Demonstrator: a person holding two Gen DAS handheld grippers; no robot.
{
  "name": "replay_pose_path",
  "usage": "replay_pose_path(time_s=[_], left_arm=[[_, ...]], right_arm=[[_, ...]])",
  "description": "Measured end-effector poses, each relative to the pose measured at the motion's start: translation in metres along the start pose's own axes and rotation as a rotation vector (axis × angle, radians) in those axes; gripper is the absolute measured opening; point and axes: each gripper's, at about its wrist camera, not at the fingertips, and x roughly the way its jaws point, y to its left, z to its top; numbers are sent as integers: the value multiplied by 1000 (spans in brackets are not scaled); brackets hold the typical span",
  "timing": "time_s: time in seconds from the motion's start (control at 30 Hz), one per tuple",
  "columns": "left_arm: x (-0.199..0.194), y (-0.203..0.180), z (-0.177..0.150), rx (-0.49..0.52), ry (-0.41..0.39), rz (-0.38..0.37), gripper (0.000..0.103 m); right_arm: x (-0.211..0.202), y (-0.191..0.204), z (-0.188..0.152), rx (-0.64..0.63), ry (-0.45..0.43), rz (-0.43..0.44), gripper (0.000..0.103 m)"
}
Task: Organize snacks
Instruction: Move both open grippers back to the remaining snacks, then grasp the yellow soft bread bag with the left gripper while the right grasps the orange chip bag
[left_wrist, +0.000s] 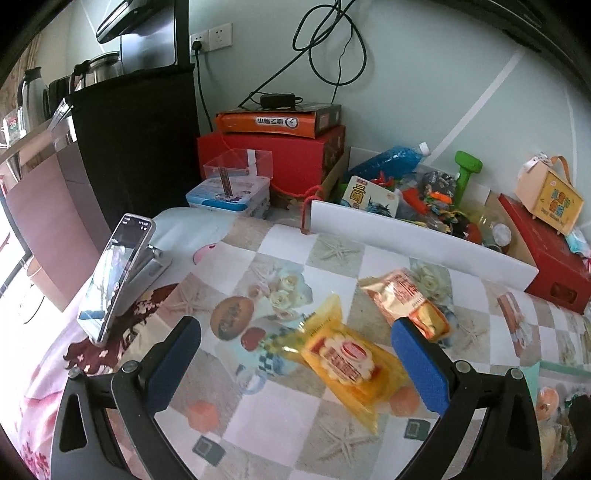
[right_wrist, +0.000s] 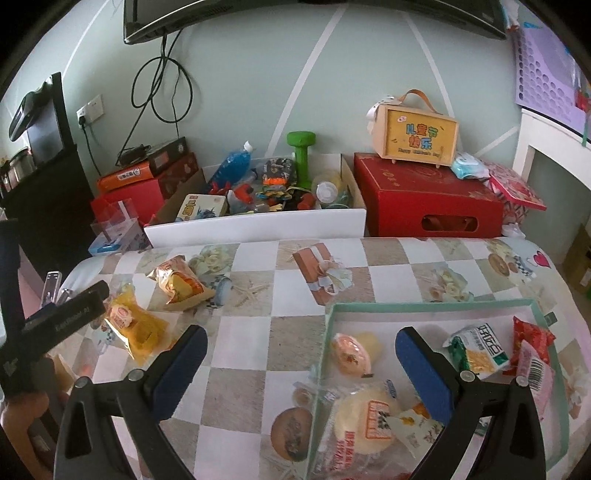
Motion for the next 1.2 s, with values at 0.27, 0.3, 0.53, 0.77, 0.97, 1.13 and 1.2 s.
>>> replay_pose_path(time_s=[0.27, 0.3, 0.53, 0.77, 0.97, 1.13, 1.2], left_arm=[[15, 14, -4, -42, 17, -30, 103], [16, 15, -5, -44, 20, -36, 103], [27, 16, -10, -59, 49, -77, 103], [40, 22, -15, -88, 84, -77, 103], [47, 19, -17, -92, 97, -98, 103], [53, 14, -19, -82, 113, -104, 103], [54, 13, -20, -81, 115, -104, 103]], right_arm=[[19, 24, 2, -46, -5, 6, 103], [21, 26, 1, -51, -2, 8, 103], [37, 49, 11, -60, -6, 71, 103], [54, 66, 24, -53, -13, 131, 103], [80, 74, 29, -3, 28, 181, 103], [97, 81, 31, 5, 46, 211, 103], [106, 82, 31, 14, 58, 225, 103]])
